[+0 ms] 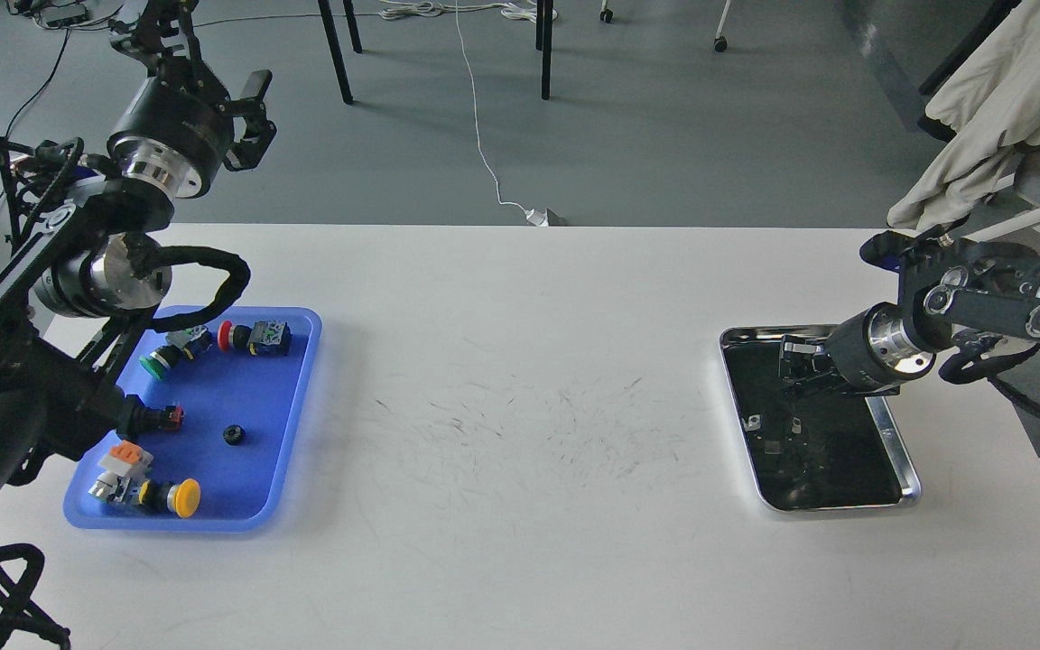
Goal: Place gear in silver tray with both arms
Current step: 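Move the gear over the silver tray and open the right gripper, then withdraw the right arm up and away from the silver tray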
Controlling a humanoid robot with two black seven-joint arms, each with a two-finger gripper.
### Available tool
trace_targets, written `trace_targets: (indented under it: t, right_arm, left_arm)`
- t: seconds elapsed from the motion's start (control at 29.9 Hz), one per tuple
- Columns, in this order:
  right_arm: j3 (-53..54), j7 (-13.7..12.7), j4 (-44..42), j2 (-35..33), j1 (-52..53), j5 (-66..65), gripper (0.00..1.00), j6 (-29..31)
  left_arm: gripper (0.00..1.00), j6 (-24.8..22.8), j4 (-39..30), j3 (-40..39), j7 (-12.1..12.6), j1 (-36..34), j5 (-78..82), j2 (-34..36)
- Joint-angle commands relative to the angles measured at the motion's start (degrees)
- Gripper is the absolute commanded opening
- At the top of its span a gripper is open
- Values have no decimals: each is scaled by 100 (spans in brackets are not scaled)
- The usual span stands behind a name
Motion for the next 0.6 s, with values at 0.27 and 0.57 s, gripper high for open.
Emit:
trace_targets:
  t: [0.27, 0.57]
  right_arm:
    - [33, -9, -129, 78, -108, 16, 48, 0]
    - [383, -9, 12, -308, -3, 52, 93, 0]
  left_arm:
    - [98, 17, 8, -9, -7, -9, 0, -17]
    - [98, 17, 34, -9, 2, -9, -9, 0]
